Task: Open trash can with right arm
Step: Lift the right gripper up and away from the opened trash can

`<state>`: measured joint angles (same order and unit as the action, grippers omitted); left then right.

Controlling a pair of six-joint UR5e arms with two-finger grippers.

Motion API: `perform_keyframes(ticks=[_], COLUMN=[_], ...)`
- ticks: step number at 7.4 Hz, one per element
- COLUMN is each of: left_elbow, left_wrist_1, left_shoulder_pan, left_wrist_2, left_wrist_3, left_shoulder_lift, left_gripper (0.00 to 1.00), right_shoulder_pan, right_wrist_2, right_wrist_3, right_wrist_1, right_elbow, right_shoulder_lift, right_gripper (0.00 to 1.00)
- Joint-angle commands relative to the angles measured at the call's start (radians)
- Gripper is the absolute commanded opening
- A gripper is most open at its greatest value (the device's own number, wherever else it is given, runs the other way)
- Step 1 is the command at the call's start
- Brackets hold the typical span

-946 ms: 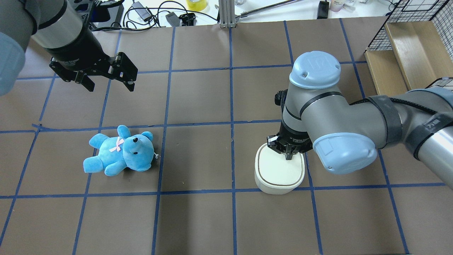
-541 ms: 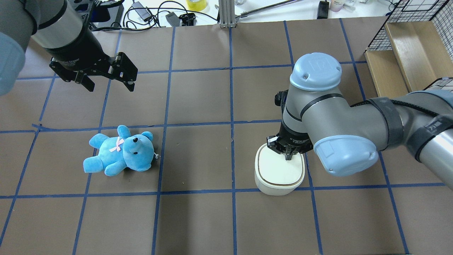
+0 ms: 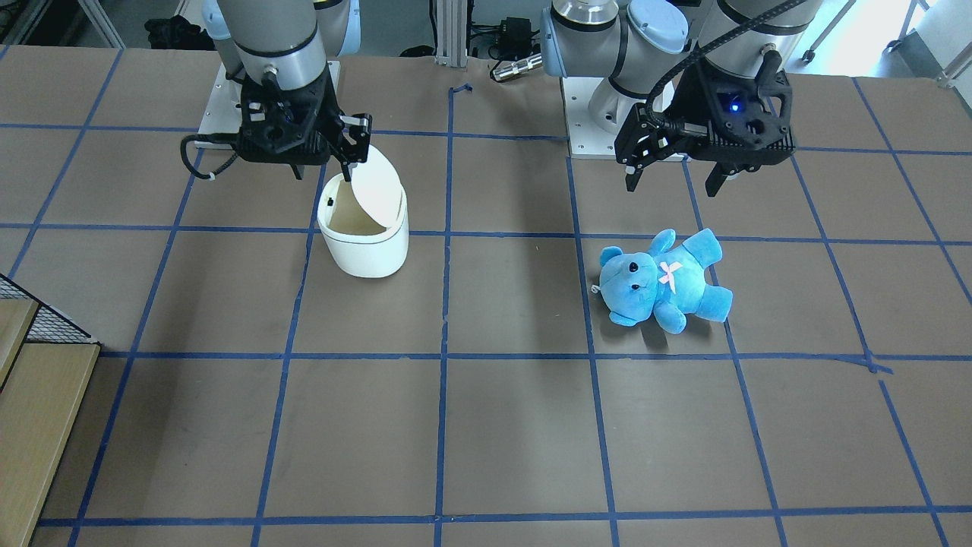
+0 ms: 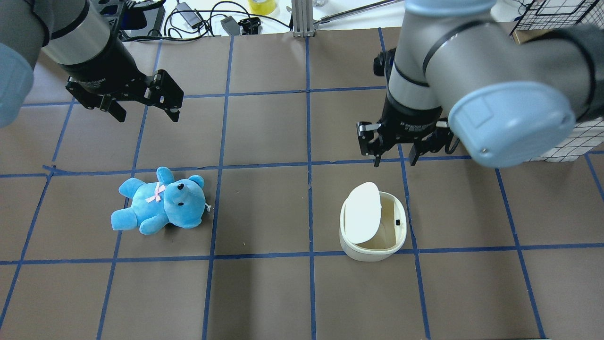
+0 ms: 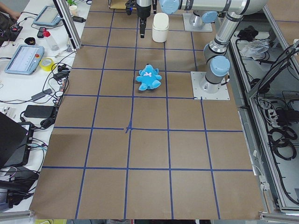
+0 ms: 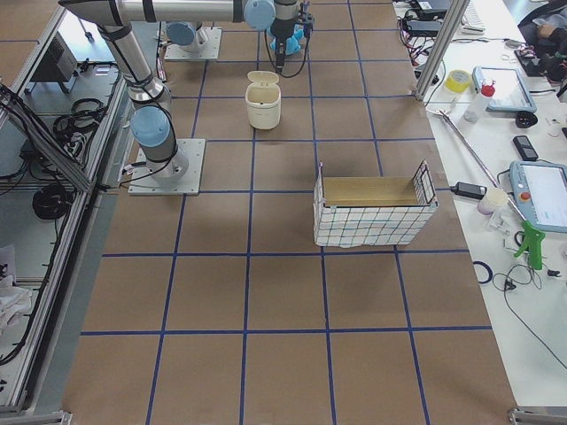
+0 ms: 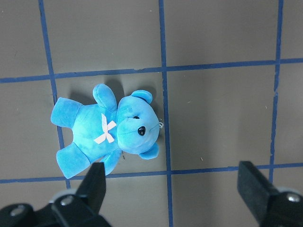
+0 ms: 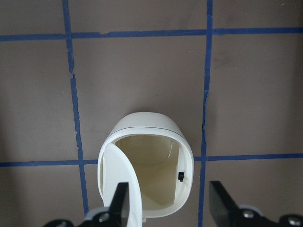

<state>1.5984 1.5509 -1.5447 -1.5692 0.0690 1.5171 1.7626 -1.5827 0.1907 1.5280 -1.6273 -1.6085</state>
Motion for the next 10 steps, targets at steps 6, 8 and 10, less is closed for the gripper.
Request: perform_keyframes(ticks=[6, 8, 10], left_elbow=[0.000, 0.000, 0.000], left_wrist_1=[0.000, 0.000, 0.000], left_shoulder_pan=[0.000, 0.000, 0.000], left_wrist_2=[0.000, 0.000, 0.000], left_wrist_3=[0.000, 0.000, 0.000], left_shoulder_lift=[0.000, 0.000, 0.000], left_gripper=[1.00, 1.00, 1.00], right_shoulder_pan=[-0.103, -0.103, -0.103], right_wrist_2=[-0.020, -0.022, -0.022], right_wrist_3=[-0.123, -0.123, -0.123], right_wrist_1=[0.078, 0.071, 0.069], right_elbow=[0.172, 0.179, 0.179], right_shoulder_lift=[0.025, 0.025, 0.025], right_gripper=[1.00, 1.00, 1.00])
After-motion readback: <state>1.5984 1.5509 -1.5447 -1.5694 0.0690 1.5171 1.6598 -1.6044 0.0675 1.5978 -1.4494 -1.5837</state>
